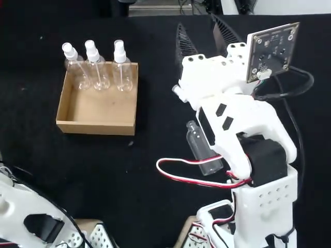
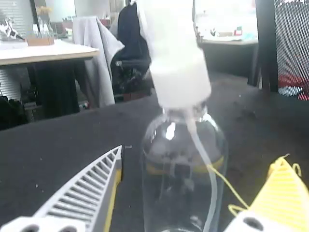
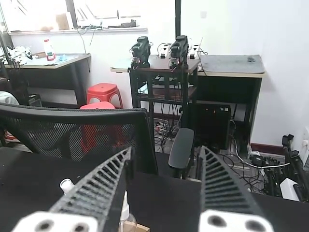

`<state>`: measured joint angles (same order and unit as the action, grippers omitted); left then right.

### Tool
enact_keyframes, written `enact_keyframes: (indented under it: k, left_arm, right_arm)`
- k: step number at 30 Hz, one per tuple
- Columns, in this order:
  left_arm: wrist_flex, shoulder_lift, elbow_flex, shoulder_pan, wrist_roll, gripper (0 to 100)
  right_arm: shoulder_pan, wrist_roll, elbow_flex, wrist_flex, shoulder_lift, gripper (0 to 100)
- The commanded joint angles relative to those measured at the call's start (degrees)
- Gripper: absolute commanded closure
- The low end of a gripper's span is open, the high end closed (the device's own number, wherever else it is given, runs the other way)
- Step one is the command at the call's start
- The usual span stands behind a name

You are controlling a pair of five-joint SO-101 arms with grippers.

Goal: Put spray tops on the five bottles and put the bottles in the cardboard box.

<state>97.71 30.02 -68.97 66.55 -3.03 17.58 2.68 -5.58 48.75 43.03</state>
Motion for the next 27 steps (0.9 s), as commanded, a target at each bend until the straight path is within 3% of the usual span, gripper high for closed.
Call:
enact_keyframes:
  k: [1,19,27]
  left_arm:
    - [1.5,-7.2,-5.7,-0.5,0.6,57]
    - [1.2,-38.4,-28.0,-0.6,0.2,57]
    - [-15.5,-47.6,-27.6,0.0,0.2,57]
  right_arm:
    - [-1.1,-0.3,0.2,-1.7,-0.4,81.5]
    - [-1.1,-0.4,0.2,-1.7,-0.4,81.5]
    - [-1.1,-0.4,0.2,-1.7,-0.5,81.5]
